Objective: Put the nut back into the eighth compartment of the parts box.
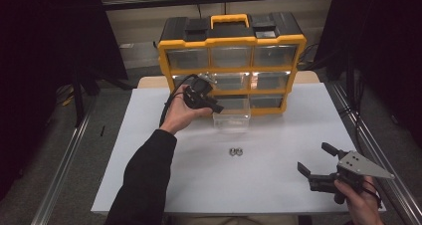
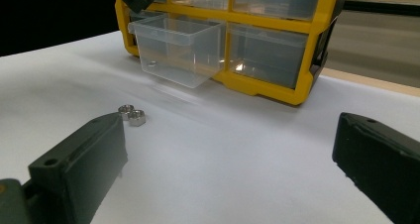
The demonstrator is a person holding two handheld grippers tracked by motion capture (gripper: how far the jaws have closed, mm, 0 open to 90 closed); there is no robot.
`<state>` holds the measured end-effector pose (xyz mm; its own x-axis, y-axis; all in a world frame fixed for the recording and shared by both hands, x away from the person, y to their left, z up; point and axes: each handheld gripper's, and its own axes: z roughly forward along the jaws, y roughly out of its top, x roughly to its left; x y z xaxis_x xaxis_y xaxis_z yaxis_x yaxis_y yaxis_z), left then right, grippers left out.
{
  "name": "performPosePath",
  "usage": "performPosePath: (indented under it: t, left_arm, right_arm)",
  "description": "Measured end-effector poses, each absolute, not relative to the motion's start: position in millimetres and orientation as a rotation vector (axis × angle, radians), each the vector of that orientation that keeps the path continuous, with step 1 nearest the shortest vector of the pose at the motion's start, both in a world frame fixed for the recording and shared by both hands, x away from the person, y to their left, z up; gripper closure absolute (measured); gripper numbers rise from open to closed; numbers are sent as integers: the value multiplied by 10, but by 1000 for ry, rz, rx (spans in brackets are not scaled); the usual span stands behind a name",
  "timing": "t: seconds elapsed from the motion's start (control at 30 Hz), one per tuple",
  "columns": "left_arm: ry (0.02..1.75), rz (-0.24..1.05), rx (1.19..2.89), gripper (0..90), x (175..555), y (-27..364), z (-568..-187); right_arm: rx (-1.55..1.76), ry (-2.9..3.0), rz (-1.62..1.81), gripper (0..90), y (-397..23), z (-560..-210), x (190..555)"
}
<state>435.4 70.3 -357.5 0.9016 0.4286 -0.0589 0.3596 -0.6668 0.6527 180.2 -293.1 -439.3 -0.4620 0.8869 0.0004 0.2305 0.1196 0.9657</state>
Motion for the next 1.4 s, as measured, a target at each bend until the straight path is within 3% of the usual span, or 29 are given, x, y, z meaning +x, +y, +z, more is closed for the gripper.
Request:
performPosePath:
  t: [0.17,0.43,0.7,1.1,1.4]
  left_arm:
    - [563,126,2340,467,4281,832,-3614]
    - [596,187,2264,183,4101,984,-3656]
    - [590,222,2247,59,3924,1080,-3749]
    - [582,176,2232,45,3761,1105,-3904]
    - [506,132,2336,44,3638,979,-4030]
  right_arm:
    - [1084,1787,1372,1,-2932,-4393,1800]
    - [1090,1785,1366,1,-2930,-4394,1802]
    - [1084,1786,1367,1,-2931,-4394,1804]
    - [1083,1788,1368,1,-2927,-4394,1809]
    - [1074,1792,1373,1,-2924,-4389,1799]
